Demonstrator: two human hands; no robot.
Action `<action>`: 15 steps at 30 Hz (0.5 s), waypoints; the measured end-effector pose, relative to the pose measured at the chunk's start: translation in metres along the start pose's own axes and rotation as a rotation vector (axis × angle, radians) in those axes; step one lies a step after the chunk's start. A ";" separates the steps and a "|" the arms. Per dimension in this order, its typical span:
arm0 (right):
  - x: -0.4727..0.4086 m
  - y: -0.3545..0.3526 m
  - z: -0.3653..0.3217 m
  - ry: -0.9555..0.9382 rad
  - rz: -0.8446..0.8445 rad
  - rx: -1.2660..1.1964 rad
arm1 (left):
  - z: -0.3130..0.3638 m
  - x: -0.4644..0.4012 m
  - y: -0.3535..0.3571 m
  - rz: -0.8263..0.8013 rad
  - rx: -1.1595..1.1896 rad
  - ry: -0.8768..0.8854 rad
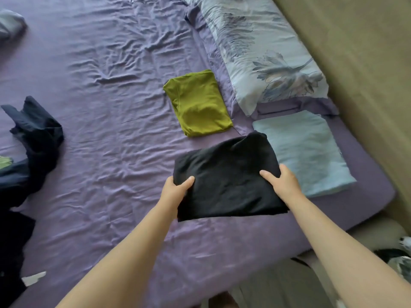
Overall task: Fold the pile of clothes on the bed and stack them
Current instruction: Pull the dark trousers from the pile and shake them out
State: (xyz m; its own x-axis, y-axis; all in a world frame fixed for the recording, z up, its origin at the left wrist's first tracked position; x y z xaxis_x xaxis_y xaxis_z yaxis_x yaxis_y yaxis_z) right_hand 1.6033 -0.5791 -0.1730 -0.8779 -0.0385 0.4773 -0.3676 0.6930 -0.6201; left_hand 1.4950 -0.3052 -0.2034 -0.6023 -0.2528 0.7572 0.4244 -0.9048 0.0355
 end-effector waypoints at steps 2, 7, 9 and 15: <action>-0.002 -0.026 -0.006 0.001 -0.030 -0.037 | 0.016 0.009 0.012 -0.122 0.035 0.032; -0.012 -0.084 -0.002 -0.011 -0.064 -0.180 | 0.043 0.022 0.052 -0.312 -0.013 0.125; -0.021 -0.105 0.006 0.001 -0.044 -0.233 | 0.050 0.021 0.074 -0.345 -0.042 0.159; -0.064 -0.158 0.059 0.024 0.063 0.010 | 0.058 0.002 0.163 -0.381 -0.165 0.187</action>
State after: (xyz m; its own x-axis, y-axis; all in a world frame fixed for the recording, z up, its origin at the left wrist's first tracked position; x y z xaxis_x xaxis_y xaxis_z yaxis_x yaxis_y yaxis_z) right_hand 1.6994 -0.7282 -0.1426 -0.8917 0.0219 0.4521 -0.3155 0.6861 -0.6555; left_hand 1.6021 -0.4336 -0.1582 -0.8130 0.0650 0.5786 0.0444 -0.9839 0.1729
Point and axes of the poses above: each hand's wrist, its own x-axis away from the middle knuckle, its own y-axis out of the palm, z = x × y, the point moved 1 cm from there along -x, towards the middle knuckle, and after that the axes turned 5 degrees about -z, right-handed, at the moved point
